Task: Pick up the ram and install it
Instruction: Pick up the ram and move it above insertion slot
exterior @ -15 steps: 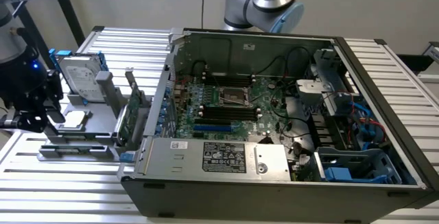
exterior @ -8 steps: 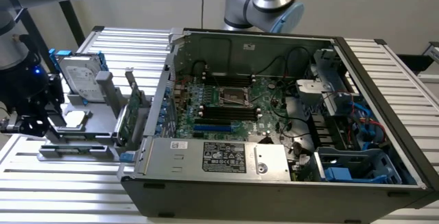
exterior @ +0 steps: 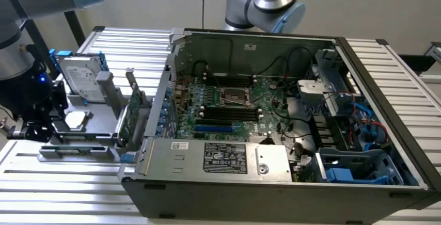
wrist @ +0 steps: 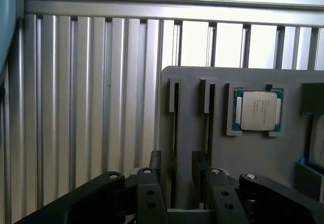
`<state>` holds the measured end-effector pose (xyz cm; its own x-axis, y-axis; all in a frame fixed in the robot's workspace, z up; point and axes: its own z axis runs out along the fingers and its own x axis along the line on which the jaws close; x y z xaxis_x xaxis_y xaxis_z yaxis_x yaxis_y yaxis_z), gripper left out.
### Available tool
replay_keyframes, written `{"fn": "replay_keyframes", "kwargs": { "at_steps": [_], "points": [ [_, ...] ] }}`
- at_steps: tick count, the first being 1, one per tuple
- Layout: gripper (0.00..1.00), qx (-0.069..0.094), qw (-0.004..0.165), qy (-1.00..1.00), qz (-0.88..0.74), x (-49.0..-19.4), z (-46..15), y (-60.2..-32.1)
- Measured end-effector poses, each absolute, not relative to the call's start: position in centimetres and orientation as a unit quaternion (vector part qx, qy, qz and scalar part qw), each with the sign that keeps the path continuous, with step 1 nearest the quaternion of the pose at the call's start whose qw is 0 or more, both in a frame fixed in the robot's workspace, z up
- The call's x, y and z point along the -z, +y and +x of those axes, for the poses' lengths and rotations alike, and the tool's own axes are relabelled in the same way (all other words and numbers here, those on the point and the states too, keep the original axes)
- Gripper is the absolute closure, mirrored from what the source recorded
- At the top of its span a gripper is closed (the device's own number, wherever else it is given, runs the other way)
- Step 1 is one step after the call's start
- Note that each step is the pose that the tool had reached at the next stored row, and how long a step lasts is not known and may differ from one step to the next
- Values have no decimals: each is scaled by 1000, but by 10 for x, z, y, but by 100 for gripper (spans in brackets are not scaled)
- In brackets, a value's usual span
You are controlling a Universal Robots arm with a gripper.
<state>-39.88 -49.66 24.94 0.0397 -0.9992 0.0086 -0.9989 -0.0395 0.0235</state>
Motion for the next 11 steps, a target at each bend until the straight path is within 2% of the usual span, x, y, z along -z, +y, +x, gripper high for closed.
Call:
{"fn": "replay_keyframes", "kwargs": {
  "at_steps": [11],
  "points": [
    [62, 5, 12, -691, 723, -231, -398, -498]
  ]
}}
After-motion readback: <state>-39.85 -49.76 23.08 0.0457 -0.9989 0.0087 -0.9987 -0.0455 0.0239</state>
